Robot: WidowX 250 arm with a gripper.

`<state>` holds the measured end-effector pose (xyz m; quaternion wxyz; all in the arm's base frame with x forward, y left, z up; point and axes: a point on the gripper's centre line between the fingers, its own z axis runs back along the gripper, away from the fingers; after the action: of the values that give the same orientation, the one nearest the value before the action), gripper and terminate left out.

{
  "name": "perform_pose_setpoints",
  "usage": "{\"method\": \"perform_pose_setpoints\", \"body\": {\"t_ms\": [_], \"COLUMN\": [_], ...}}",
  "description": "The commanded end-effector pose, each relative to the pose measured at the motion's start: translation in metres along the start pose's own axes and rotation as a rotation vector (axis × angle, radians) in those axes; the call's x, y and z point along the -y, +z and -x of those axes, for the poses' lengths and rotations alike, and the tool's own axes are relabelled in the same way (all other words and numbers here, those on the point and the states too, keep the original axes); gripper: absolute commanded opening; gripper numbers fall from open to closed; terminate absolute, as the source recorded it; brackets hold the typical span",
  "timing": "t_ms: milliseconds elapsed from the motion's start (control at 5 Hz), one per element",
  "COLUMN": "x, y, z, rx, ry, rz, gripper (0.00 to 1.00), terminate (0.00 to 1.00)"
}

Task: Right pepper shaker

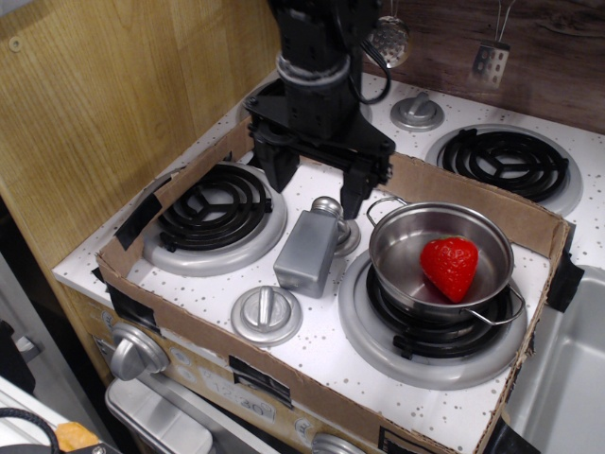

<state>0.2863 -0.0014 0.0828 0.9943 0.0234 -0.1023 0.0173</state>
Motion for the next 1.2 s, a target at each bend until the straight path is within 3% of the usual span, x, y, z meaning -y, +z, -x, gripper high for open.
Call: {"method": "perform_pose_setpoints", "body": {"t_ms": [0,400,1000], "x": [0.001,-0.007,-0.015], "y": [-0.009,-0.030,-0.044], "z": [-0.017,-0.018,-0.010], "rx": [0.083,0.087,0.091], "ry": [-0.018,0.039,0.089], "rz": [-0.019,-0.047,-0.045], "gripper": [1.00,1.00,1.00], "terminate": [0.00,0.00,0.00]}}
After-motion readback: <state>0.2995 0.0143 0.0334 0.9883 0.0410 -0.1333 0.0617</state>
